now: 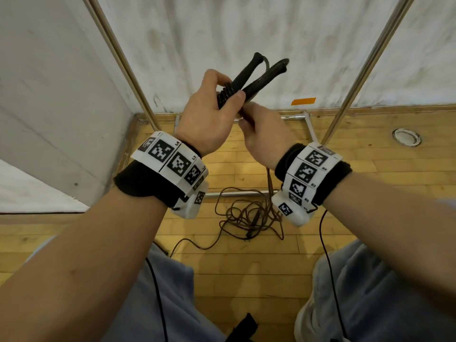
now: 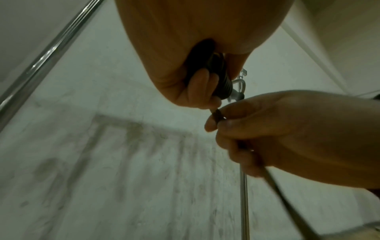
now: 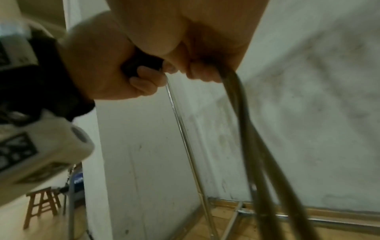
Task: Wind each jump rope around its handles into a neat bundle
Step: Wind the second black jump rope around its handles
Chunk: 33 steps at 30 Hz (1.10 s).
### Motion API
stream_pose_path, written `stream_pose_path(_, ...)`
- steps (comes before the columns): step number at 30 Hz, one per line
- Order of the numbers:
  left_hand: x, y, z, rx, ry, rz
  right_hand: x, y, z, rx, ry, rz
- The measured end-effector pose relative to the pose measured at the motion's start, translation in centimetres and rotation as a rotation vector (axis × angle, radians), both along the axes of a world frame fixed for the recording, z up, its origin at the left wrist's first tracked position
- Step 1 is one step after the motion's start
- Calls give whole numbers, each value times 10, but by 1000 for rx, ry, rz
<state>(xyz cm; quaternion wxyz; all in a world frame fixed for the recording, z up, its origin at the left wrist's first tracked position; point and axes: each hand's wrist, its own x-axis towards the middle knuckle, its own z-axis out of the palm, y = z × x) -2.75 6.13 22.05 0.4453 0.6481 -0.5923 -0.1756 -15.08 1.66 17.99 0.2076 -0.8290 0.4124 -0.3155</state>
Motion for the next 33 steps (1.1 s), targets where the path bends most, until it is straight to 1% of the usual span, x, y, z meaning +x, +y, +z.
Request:
stream_pose_path(1,-2,1,-1,7,-11,-12,-2,-4,-1,-73,104,-22)
stream_pose_path(2,-4,1,-2,14,-26,-23,-4,-8,0,-126,168,-50)
stream_pose_path(3,-7,2,-3,23,-34,-30,-5,-11,1,-124,160,-82)
stream_pose_path(4,-9,3,-3,28,-24,-35,-5,-13,3,-72,115,-106)
stream_pose_path(7,-13,5,2,17,92,-54,-2,-17,9,41,-2,-161)
stream_pose_path(8,-14,6,5,2,131,-60,0,-17,10,81,-47,-146)
stream_pose_path(9,-14,7,8,-16,167,-65,1,-16,12,153,-120,-107)
stream_pose_path(11,-14,8,12,-50,221,-66,1,-9,14,370,-244,28)
stream_pose_path(13,-12,8,15,-69,222,-42,1,-2,13,618,-342,174)
stream_pose_path(14,-9,8,16,-72,213,-19,0,-1,11,681,-354,213)
stream_pose_path(16,-2,5,17,-69,167,41,-1,-1,9,664,-314,210)
stream_pose_path(19,13,-1,16,-48,-4,126,1,-5,9,599,-278,148)
stream_pose_path(21,22,-3,13,-25,-98,174,3,-6,10,490,-194,103)
stream_pose_path(23,28,-4,9,13,-175,206,5,-4,11,348,-58,98)
stream_pose_path(25,33,-4,5,40,-245,218,4,-3,12,274,29,106)
stream_pose_path(28,35,-5,-1,83,-346,215,2,-2,14,269,57,109)
stream_pose_path(30,36,-5,-6,154,-392,204,1,-2,16,256,97,98)
stream_pose_path(33,36,-6,-12,292,-437,170,-1,-4,17,211,230,79)
